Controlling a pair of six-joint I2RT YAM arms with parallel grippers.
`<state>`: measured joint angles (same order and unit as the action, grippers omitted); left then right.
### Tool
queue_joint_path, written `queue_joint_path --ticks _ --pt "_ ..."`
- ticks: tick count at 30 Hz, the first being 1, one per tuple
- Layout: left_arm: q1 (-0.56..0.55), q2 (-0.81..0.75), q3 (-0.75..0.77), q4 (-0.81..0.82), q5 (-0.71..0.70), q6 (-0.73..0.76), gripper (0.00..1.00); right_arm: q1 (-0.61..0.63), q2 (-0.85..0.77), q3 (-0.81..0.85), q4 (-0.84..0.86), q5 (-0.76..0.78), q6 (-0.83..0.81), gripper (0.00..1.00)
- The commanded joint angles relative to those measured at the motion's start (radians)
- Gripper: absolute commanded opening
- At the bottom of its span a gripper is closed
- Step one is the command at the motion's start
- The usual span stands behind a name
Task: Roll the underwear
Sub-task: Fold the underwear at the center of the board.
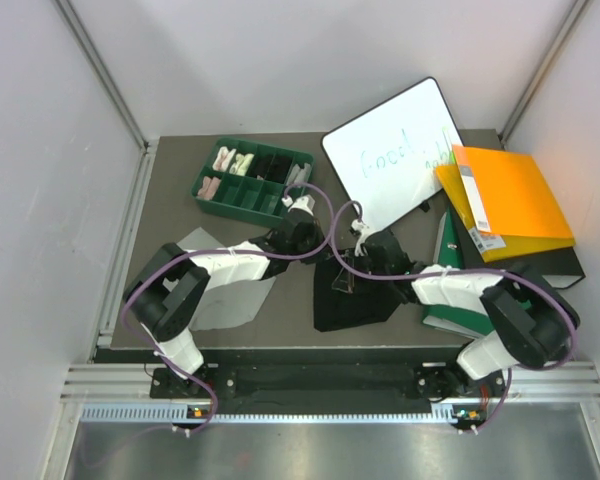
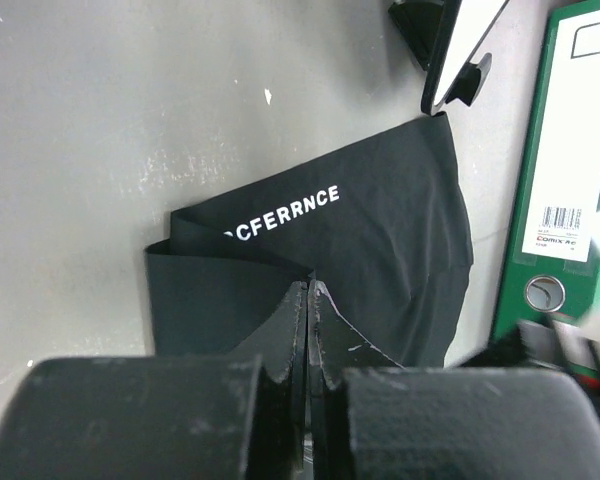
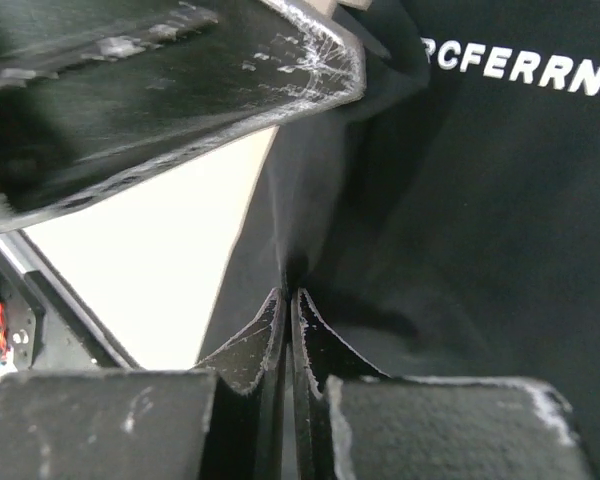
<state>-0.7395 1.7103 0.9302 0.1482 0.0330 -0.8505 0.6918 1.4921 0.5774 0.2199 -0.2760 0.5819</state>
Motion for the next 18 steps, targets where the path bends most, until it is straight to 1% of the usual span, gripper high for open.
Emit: queue_joint_path --ticks 1,3,4,6,13,18 --pt "-0.003 -0.035 0.050 0.005 -0.018 0.027 0.00 0.006 -0.101 0.075 -0.184 0.056 -0.040 0.00" --pt "-0.004 -0.028 0.064 0.005 -0.018 0.028 0.00 0.006 -0.127 0.097 -0.249 0.098 -0.056 0.00" --pt "-0.006 -0.023 0.070 0.005 -0.016 0.028 0.00 0.005 -0.133 0.107 -0.307 0.112 -0.071 0.00" --pt "-0.009 -0.008 0.088 0.005 -0.013 0.031 0.00 0.000 -0.144 0.125 -0.352 0.141 -0.085 0.00" --pt "-0.024 0.038 0.145 0.005 -0.013 0.033 0.00 -0.083 -0.179 0.125 -0.432 0.115 -0.109 0.00" --pt "-0.040 0.075 0.188 0.005 -0.013 0.033 0.00 -0.120 -0.188 0.124 -0.476 0.115 -0.137 0.00"
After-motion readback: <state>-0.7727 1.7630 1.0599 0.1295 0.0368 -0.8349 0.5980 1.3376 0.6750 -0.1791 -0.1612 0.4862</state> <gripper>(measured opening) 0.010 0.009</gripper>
